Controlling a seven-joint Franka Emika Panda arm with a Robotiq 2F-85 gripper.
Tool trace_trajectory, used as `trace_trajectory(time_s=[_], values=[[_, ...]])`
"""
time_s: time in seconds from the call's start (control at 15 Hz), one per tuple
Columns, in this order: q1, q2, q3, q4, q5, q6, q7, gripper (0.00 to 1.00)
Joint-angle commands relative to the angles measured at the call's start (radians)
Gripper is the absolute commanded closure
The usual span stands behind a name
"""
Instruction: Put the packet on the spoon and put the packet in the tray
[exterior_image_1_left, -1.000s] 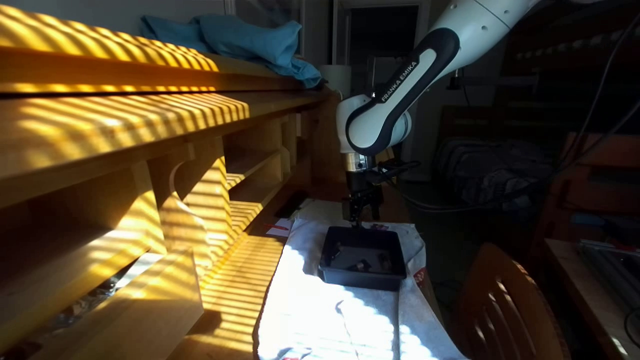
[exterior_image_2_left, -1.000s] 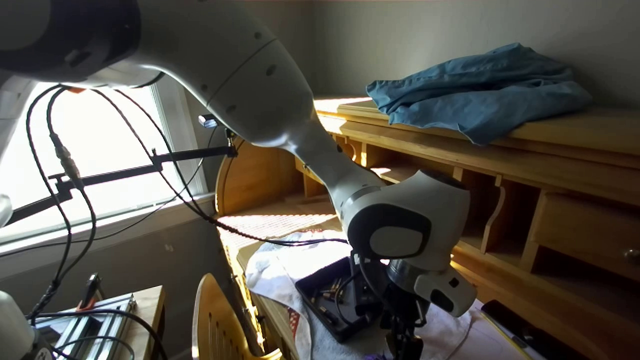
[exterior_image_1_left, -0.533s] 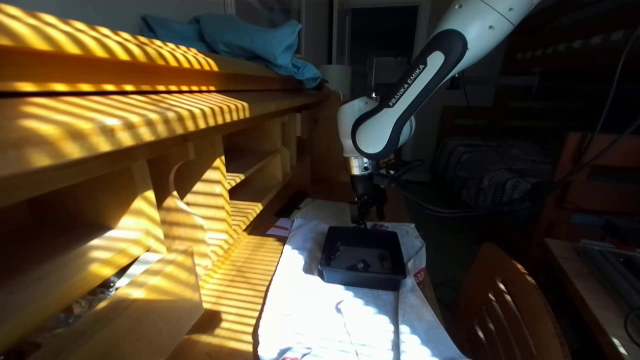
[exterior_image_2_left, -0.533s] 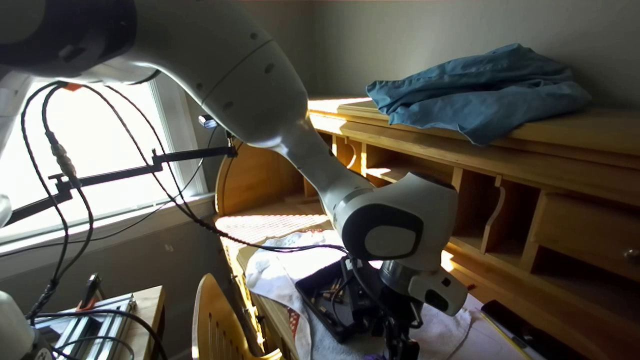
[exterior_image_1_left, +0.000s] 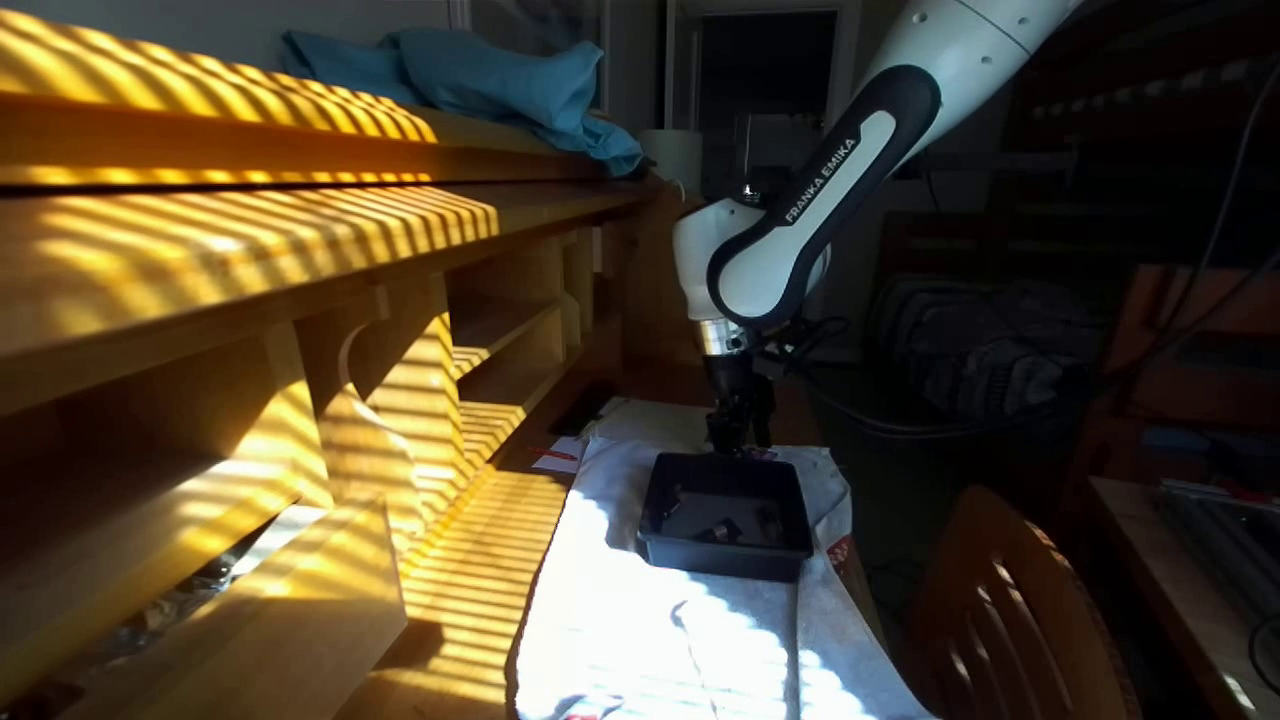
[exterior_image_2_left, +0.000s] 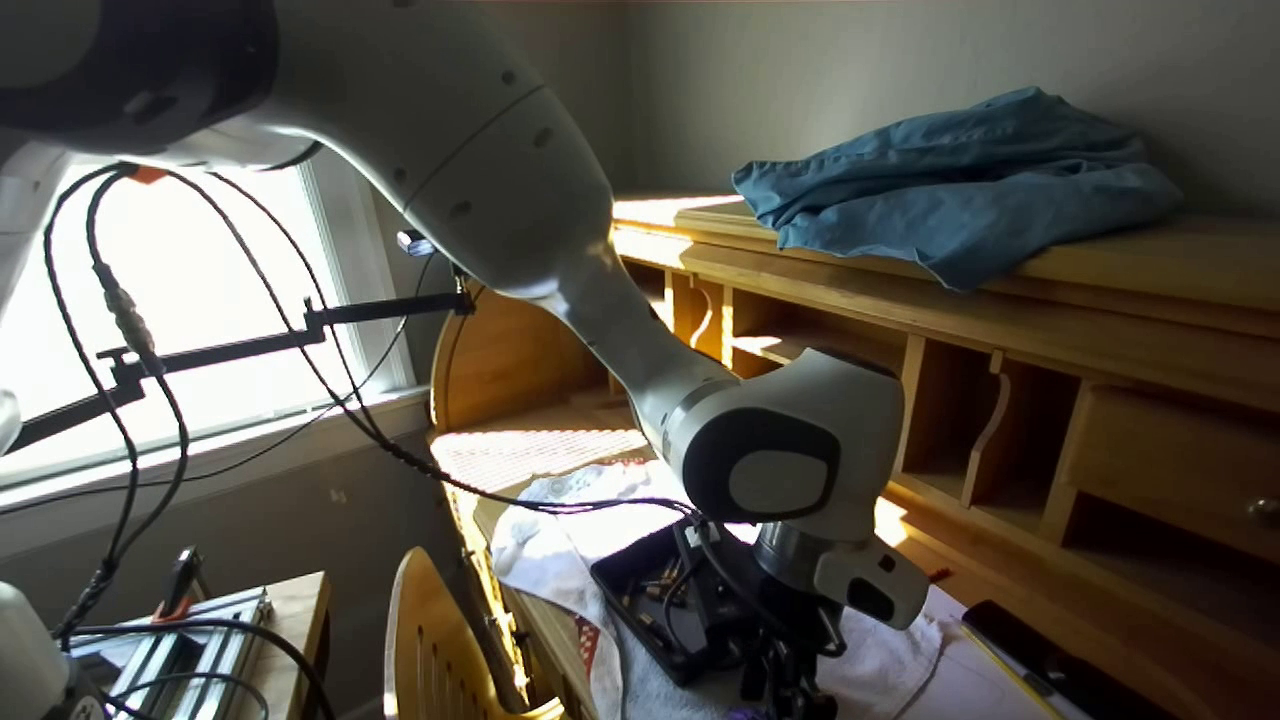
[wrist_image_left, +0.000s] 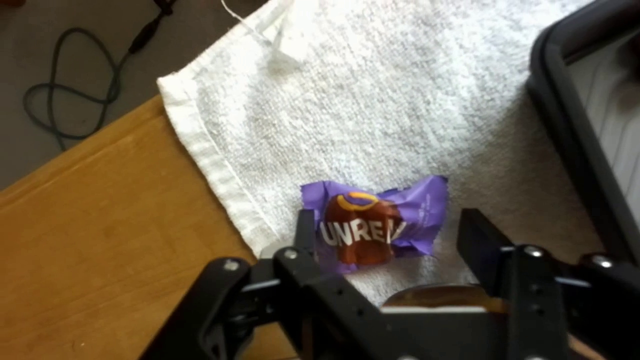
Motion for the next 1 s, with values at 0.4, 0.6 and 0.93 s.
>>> trace_trajectory(time_s=[0.4, 0.6, 0.93], values=[[0.003, -0.013, -0.021, -0.025, -0.041, 0.018, 0.016, 0.87], [0.001, -0.033, -0.029, -0.038, -0.04, 0.022, 0.017, 1.0], [-0.001, -0.06, -0.043, -0.047, -0.04, 0.029, 0.027, 0.95]])
